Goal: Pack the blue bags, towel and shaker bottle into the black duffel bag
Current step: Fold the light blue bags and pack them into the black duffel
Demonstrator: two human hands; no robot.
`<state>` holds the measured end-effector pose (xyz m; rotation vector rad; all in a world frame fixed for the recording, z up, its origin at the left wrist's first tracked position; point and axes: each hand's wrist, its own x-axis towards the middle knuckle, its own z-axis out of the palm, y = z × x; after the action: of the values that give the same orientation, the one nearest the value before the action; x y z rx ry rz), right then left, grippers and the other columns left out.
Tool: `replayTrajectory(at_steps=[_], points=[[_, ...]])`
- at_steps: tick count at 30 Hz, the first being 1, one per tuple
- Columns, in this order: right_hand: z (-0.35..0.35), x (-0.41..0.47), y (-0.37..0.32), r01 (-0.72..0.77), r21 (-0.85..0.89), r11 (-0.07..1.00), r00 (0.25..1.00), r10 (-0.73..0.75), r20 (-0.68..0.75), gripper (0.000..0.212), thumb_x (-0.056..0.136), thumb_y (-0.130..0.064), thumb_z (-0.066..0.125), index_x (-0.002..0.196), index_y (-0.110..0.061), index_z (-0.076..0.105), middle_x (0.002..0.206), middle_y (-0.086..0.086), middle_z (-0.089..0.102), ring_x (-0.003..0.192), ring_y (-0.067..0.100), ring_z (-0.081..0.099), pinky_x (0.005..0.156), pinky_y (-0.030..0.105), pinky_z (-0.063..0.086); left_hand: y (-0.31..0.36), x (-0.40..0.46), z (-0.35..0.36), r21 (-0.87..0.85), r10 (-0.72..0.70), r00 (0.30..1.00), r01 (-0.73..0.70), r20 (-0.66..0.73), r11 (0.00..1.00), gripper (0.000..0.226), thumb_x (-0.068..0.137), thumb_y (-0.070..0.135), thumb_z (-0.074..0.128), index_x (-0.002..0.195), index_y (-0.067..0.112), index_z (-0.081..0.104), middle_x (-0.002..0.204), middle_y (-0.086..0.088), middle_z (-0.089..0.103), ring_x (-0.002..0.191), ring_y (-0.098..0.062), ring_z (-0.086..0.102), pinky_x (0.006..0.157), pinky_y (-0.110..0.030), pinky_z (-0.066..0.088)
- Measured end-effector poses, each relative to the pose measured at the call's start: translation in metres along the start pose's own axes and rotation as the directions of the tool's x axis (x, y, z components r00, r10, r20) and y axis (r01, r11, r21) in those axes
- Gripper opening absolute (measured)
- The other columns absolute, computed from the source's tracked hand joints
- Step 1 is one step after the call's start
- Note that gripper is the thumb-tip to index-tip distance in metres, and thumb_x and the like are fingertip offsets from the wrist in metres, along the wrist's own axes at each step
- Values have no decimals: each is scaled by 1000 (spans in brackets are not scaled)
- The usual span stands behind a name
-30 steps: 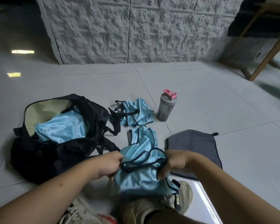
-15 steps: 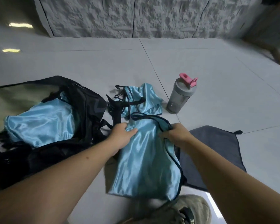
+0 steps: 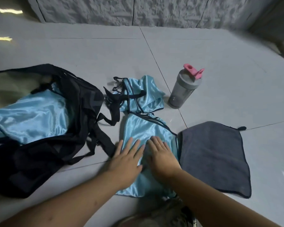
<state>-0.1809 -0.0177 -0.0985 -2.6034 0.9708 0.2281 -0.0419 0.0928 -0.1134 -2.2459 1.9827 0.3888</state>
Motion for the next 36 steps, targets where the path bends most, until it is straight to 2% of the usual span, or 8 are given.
replayTrajectory(at_steps=[3,14,19,23,26,30,33,36], points=[[3,3,2,-135,0,991,991,135,18,73,106,-48,28,165,-14,1,174,3,-6,159,19,-13,129,41,-5,-4,5,6,-20,-124,992,123,-23,992,82,84,65,-11,152,21,-23,171,-6,-15,157,-28,-18,126,-52,-11],[-11,32,16,-192,46,980,977,187,107,82,104,-59,33,165,-22,-9,172,-3,-17,157,15,-20,129,44,-5,-44,13,0,-105,-346,938,346,25,932,95,75,71,-19,157,22,-26,169,-13,-21,157,-25,-19,128,-43,-5],[-30,29,16,-179,68,982,975,167,148,80,103,-47,47,164,-19,3,173,3,-2,160,23,-6,129,48,7,-69,1,-1,-135,-439,897,442,55,887,91,87,69,-9,160,16,-20,169,-8,-22,157,-22,-19,128,-38,-7],[-44,16,10,-313,35,949,949,311,41,62,96,-37,57,151,-18,35,150,8,43,140,31,42,112,42,39,-70,-5,-16,-122,-522,836,543,169,831,77,103,59,18,163,18,-7,171,-12,-12,158,-27,-11,127,-42,8],[-53,9,-1,-574,152,805,816,578,16,50,93,-28,56,138,-10,43,135,16,53,125,37,53,98,43,48,-54,-5,-34,-61,-621,768,635,156,770,70,101,55,33,155,11,26,164,-18,23,152,-33,21,115,-49,30],[-52,8,-6,-785,385,486,592,771,233,78,80,-35,76,140,-2,39,135,19,54,120,37,60,95,40,52,-34,5,-46,-193,-561,827,559,47,807,54,93,55,57,124,11,56,128,-13,59,122,-31,53,102,-41,46],[-51,4,-7,-779,516,357,559,767,314,48,71,-28,81,108,-3,62,102,12,69,85,28,72,78,38,64,-34,18,-58,-444,-642,736,659,216,607,65,74,52,83,114,10,54,112,-10,65,105,-31,64,87,-36,55],[-50,2,-4,-724,660,202,576,703,417,39,72,-17,90,91,-5,59,91,13,67,87,34,69,82,46,62,-38,21,-67,-520,-586,690,716,425,466,66,67,47,91,108,7,59,99,-5,65,94,-27,66,78,-32,54]])
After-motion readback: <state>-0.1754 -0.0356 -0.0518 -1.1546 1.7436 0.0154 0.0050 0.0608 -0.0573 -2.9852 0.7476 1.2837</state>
